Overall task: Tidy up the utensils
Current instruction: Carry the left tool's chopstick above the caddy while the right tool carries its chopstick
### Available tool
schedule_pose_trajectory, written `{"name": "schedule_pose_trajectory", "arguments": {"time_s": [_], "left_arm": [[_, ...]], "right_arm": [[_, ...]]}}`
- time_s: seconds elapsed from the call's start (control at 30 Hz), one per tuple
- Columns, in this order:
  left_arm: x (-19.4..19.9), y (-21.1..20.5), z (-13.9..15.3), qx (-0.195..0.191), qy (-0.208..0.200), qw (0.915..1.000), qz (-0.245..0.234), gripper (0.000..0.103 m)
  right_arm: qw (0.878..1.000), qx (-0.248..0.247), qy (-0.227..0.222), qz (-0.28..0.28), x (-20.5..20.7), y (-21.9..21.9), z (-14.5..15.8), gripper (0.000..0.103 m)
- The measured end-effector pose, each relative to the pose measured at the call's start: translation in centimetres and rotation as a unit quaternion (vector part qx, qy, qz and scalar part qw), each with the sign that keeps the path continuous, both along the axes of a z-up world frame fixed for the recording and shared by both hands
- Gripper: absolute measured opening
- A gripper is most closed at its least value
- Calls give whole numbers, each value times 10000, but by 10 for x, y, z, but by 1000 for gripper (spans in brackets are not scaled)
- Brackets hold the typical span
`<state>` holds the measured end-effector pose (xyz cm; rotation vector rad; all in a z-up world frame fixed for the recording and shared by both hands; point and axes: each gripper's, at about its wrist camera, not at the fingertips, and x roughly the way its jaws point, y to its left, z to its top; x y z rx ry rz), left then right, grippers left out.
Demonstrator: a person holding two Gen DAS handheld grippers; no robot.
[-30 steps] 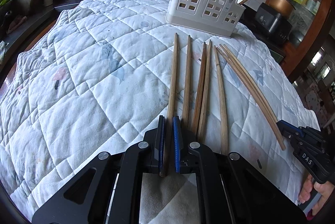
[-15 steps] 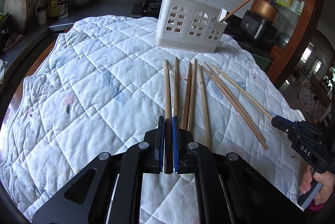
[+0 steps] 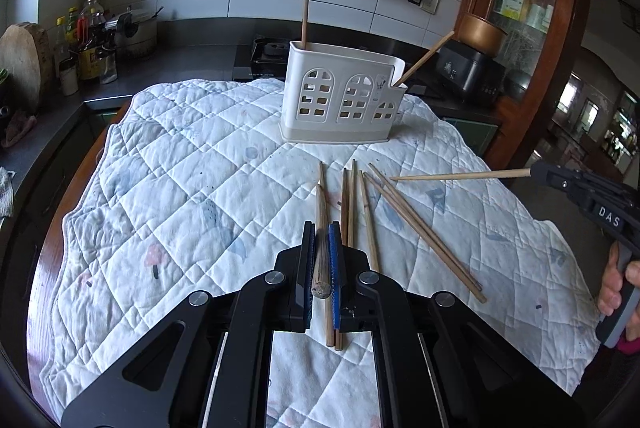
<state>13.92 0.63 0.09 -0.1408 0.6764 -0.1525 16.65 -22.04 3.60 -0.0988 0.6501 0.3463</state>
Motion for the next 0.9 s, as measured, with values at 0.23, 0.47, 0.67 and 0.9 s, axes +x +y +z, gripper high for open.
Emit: {"name": "schedule_pose_trajectory", "arguments": {"time_s": [0.23,0.47,0.67,0.9], "left_arm": [[15,1,24,114,-38,9997,-193,6],[37,2,52,240,-86,9990,-357,6],[54,3,81,249,-279,9986,-378,5],[78,0,131,336,-716,9961,-380,5]], "right_arm": [[9997,0,154,209,35,1,40,7],[9996,102,29,268,70,2,96,7],[9995,220,-146,195,102,6,142,7],[9992,246,-312,-52,140,10,169,7]]}}
